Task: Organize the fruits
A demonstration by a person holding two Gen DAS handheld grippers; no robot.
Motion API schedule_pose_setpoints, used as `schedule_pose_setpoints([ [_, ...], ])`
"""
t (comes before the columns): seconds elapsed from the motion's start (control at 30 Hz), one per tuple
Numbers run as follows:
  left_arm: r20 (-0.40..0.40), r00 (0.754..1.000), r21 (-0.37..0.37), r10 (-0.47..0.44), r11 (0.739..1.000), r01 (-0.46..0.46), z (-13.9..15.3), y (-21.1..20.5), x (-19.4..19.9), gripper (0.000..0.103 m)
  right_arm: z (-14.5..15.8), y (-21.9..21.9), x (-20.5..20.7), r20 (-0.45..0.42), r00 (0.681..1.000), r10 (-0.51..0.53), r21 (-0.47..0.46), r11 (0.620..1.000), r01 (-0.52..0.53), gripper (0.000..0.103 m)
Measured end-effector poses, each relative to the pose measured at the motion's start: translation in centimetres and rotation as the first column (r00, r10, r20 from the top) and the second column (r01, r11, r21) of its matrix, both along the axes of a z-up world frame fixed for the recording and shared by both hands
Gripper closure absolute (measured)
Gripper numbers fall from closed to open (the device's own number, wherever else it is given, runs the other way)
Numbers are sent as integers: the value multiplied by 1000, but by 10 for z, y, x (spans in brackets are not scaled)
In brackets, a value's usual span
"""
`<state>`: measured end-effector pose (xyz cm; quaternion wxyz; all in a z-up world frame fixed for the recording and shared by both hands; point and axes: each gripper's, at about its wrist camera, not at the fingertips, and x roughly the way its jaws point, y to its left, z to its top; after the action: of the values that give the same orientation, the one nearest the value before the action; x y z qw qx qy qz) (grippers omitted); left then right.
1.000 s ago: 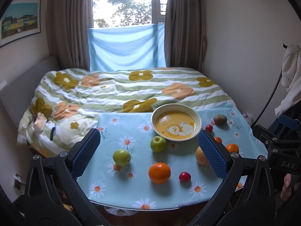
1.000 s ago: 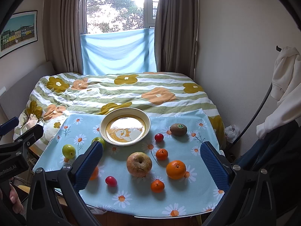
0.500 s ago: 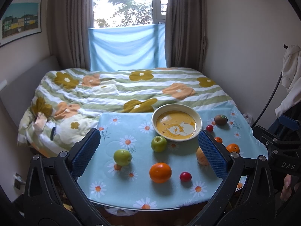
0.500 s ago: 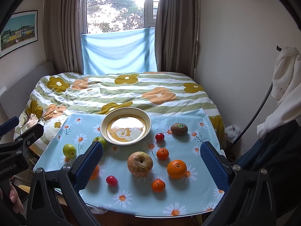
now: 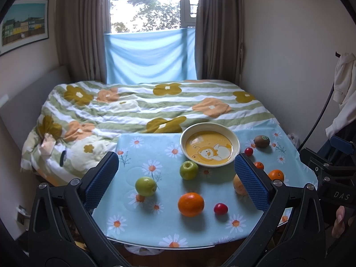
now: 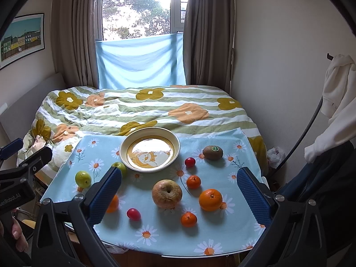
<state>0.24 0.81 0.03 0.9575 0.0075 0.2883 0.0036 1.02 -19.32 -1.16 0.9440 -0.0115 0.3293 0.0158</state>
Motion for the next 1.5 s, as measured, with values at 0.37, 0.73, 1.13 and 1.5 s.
schedule_pose_setpoints([
  [0.37,-45,999,-9,-28,1000,27,-5,12,8,0,-2,0,-1,-10,1000,-9,5,1000,9,0],
  [0.73,-146,987,-36,-74,997,69,-56,0,12,0,-40,-24,-10,-74,996,-43,0,999,43,0],
  [1.13,-239,971,-24,-11,1000,6,-125,-64,14,0,-102,-85,23,-182,980,81,-19,996,-86,0],
  [1.5,-324,945,-4,52,998,-56,-193,-106,29,7,-154,-124,59,-256,942,219,-17,973,-231,0],
])
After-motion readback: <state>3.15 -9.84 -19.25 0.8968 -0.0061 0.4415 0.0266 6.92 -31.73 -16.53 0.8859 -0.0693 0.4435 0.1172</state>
